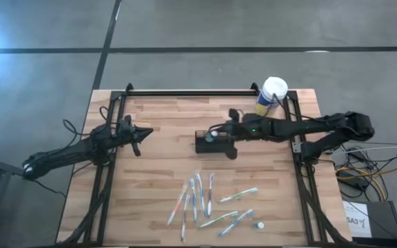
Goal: Pick & Place toothbrushing station
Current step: Put the top blue mouthwash into the black wire organizer
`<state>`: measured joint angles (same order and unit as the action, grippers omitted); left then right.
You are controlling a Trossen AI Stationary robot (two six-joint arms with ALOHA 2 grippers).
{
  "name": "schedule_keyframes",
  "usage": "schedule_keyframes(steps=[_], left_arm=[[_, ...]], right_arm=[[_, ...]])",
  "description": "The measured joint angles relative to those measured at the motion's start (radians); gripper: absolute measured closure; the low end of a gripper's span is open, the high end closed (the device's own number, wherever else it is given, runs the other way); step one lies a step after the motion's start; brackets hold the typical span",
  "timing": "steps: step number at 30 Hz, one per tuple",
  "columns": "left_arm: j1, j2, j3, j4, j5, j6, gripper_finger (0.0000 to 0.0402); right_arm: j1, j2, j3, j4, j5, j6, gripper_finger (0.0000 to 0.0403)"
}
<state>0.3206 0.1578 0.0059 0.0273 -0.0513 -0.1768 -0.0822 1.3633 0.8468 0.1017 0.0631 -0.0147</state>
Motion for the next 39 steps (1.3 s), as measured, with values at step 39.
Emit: schedule_keyframes(steps=[39], left_arm=[[0.0, 0.028, 0.0, -0.002, 0.003, 0.004, 0.0394]], right_arm=[[-0.006, 0.079, 0.046, -0.145, -0.01, -0.079, 0.0317]])
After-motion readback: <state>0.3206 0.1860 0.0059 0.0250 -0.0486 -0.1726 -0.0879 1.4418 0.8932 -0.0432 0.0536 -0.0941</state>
